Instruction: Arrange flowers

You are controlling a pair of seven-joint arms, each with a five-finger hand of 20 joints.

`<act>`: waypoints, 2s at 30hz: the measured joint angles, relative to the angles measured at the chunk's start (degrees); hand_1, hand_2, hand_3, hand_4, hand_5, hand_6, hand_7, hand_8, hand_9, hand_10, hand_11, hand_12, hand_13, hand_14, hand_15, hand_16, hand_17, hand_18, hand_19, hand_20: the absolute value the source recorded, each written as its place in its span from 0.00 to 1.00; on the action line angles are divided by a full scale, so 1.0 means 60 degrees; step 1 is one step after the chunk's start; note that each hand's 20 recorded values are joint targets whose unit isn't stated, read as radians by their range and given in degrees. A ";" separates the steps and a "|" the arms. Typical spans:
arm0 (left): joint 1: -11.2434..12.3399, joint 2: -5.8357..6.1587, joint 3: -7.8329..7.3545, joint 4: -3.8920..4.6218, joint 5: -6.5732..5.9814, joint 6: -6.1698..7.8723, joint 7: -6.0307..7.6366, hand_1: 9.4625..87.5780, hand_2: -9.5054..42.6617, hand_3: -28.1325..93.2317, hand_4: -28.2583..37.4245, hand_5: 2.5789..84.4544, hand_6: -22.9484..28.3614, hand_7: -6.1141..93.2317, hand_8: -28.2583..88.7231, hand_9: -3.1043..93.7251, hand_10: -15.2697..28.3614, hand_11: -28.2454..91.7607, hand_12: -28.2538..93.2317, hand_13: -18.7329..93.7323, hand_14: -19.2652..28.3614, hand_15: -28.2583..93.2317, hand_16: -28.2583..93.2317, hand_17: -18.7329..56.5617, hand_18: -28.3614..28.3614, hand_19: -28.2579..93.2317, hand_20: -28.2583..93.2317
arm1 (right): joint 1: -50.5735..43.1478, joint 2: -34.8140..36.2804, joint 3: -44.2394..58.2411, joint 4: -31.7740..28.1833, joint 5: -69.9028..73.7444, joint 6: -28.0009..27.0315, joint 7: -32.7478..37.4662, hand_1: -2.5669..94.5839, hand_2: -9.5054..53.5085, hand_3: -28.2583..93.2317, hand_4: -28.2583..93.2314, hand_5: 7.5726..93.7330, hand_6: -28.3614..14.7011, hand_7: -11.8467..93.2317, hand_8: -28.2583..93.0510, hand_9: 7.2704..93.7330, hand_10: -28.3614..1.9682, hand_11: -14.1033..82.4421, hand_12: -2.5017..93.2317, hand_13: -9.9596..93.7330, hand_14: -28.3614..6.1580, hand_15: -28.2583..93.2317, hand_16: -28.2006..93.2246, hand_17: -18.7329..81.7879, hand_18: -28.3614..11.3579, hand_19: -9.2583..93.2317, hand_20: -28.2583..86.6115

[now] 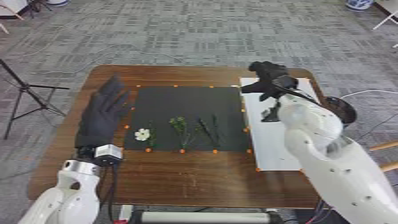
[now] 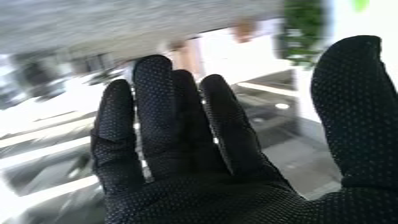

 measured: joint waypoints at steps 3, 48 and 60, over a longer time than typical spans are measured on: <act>0.0380 -0.0431 0.0091 0.0027 -0.0032 0.0054 -0.0014 0.22 0.15 0.66 0.01 0.25 0.44 0.23 0.16 0.22 0.56 0.31 0.39 0.30 0.65 0.27 0.32 0.06 0.84 0.55 0.29 | -0.1266 0.1120 0.1099 -0.0431 -0.0300 0.0695 -0.0006 0.31 0.00 0.86 0.00 0.41 0.57 0.40 0.13 0.44 0.50 0.51 0.29 0.51 0.46 0.85 0.40 0.38 0.17 0.83 0.63; 0.0572 -0.0811 0.0111 0.0123 -0.0031 0.0049 -0.0089 0.21 0.15 0.67 0.00 0.25 0.44 0.23 0.17 0.22 0.55 0.31 0.38 0.30 0.65 0.27 0.31 0.06 0.84 0.55 0.29 | -0.1735 0.1187 0.0482 0.2101 -0.2408 0.1509 0.0869 0.57 0.00 0.90 0.02 0.67 0.69 0.59 0.30 0.74 0.65 0.53 0.58 0.71 0.64 0.80 0.60 0.52 0.23 0.91 0.65; 0.0519 -0.0478 0.0101 0.0112 -0.0046 0.0052 -0.0066 0.21 0.15 0.67 0.00 0.25 0.44 0.23 0.17 0.22 0.55 0.31 0.38 0.30 0.65 0.27 0.31 0.06 0.85 0.55 0.29 | -0.0900 0.1244 -0.0724 0.2081 -0.1693 0.2650 0.0072 0.57 0.00 0.91 0.06 0.74 0.67 0.55 0.33 0.80 0.67 0.50 0.62 0.75 0.65 0.80 0.61 0.54 0.22 0.91 0.67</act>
